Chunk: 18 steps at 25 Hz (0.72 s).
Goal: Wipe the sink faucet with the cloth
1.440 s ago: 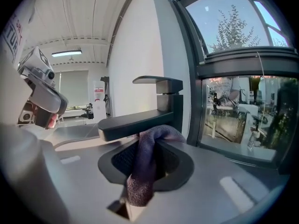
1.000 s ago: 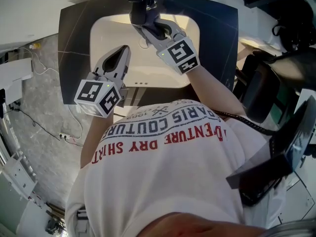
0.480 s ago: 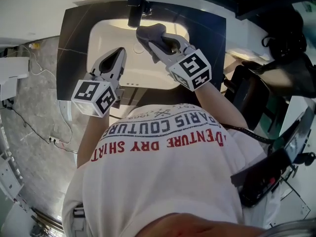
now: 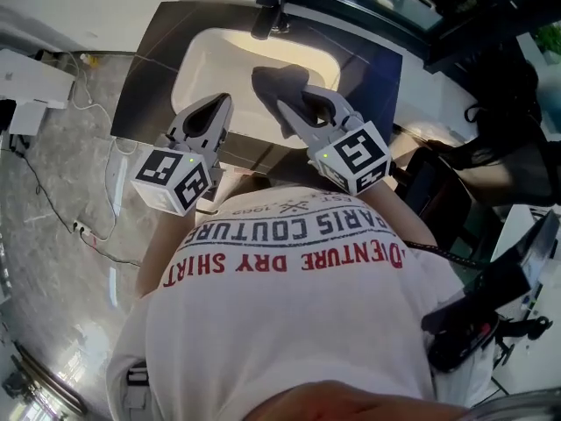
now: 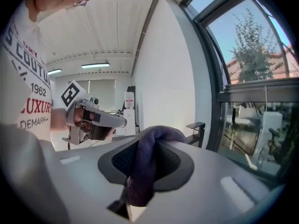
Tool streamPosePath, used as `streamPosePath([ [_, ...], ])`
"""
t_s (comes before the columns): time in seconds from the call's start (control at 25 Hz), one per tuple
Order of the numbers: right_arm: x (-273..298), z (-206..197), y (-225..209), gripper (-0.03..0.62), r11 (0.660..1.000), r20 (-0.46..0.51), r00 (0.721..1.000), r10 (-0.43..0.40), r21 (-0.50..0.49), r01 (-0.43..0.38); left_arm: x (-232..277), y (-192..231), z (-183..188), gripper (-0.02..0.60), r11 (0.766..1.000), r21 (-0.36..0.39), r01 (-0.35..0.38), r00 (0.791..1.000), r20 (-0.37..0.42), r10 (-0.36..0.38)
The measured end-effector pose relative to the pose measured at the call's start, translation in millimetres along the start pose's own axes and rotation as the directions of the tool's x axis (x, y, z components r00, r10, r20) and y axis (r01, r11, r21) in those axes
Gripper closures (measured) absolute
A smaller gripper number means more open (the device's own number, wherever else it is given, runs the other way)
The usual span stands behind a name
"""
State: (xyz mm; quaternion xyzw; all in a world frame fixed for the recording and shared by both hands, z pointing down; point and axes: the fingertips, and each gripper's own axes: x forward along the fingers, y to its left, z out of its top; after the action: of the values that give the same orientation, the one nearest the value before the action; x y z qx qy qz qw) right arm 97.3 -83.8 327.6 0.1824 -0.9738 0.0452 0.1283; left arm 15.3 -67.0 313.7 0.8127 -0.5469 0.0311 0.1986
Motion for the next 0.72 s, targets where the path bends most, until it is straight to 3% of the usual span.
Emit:
streamPosePath([
  [0.24,10,15,12,0.525,0.999,0.016,0.999,0.032,0.044,-0.033,-24,3,18,0.58,0.999,0.03,-0.026,0.999,0.022,0.026],
  [0.4,30,20,8,0.525,0.999,0.009,1.0,0.012,0.04,-0.013,-22,16,31,0.58,0.998,0.064,0.008,0.999,0.037,-0.011],
  [0.72,113,24,-12,0.525,0.987,-0.018,0.99,-0.141,0.079,0.142,-2,96,33,0.581,0.988,0.06,0.146,0.989,-0.017,-0.145],
])
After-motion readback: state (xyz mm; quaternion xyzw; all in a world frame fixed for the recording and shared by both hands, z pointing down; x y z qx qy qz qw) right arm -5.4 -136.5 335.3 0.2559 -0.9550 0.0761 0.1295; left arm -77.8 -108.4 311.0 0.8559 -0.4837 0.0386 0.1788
